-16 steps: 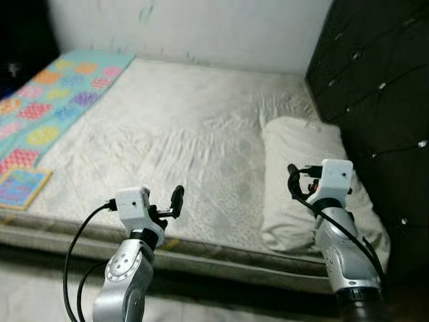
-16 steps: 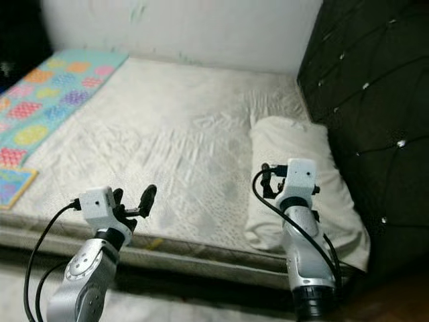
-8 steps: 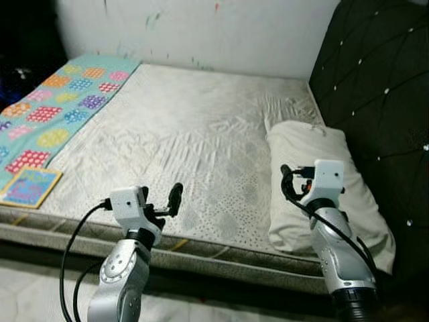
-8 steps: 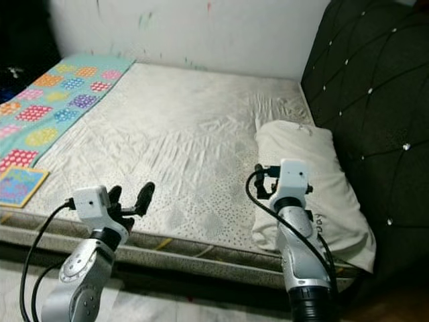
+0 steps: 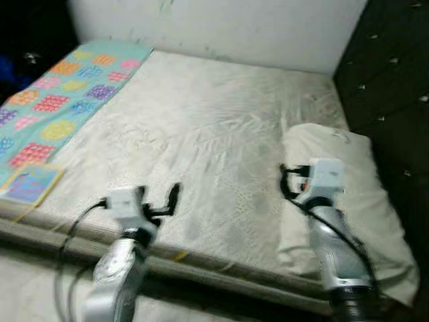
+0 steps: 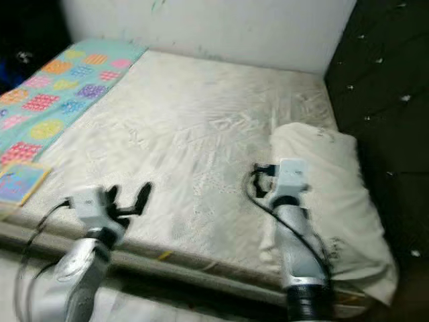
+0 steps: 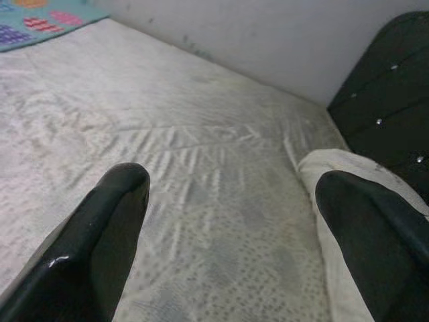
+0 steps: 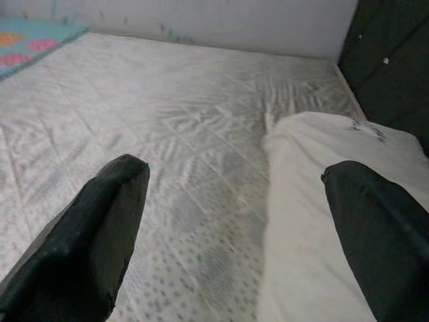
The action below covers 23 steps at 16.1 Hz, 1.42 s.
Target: Clean up the room
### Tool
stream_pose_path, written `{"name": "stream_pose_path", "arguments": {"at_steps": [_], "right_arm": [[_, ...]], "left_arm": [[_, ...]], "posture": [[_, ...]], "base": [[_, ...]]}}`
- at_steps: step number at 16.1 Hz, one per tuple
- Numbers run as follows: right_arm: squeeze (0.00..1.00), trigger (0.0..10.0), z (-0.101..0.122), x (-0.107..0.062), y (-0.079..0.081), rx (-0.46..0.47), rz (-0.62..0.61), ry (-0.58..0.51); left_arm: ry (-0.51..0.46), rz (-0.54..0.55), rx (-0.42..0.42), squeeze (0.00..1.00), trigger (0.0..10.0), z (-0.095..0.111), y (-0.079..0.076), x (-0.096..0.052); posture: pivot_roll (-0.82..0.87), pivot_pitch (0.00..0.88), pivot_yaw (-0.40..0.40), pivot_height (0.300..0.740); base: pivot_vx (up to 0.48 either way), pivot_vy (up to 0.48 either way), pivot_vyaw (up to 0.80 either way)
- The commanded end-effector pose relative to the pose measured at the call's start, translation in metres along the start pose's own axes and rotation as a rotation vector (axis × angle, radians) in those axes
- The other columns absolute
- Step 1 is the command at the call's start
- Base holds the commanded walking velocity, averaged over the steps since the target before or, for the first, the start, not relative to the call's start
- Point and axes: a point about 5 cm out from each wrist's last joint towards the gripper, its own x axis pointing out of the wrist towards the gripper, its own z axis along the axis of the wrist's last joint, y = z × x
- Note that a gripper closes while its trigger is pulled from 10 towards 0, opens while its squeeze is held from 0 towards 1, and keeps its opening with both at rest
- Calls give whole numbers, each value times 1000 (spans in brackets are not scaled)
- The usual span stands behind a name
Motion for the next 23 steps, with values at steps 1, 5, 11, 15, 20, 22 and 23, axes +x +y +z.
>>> {"name": "stream_pose_path", "arguments": {"at_steps": [1,5,11,15,20,22,23], "right_arm": [[0,10000,-1,0,-14,-13,-39,6],[0,10000,-1,0,-15,-16,-41,9],[0,10000,-3,1,-15,-16,-39,18],[0,10000,-2,2,-11,-12,-19,11],[0,10000,-4,0,-10,5,35,14],[0,10000,-7,-8,-15,-7,79,17],[0,10000,-8,-11,-19,-16,78,18]], "left_arm": [[-6,-34,-14,0,10000,1,-11,3],[7,-30,-22,0,10000,-1,-12,3],[14,26,-52,0,10000,-1,-7,3],[11,18,-45,0,10000,-1,-8,4],[11,31,-32,0,10000,0,-6,2],[-2,87,-3,0,10000,3,7,-8],[-4,105,6,0,10000,4,11,-12]], "posture": [[-75,0,-39,740],[-76,0,-40,740],[-69,0,-41,740],[-68,0,-42,740],[-70,0,-43,740],[-72,0,-41,740],[-72,0,-41,740]], "base": [[401,0,0],[63,0,0],[0,0,-108],[0,318,-400],[0,480,0],[0,480,0],[0,480,0]]}}
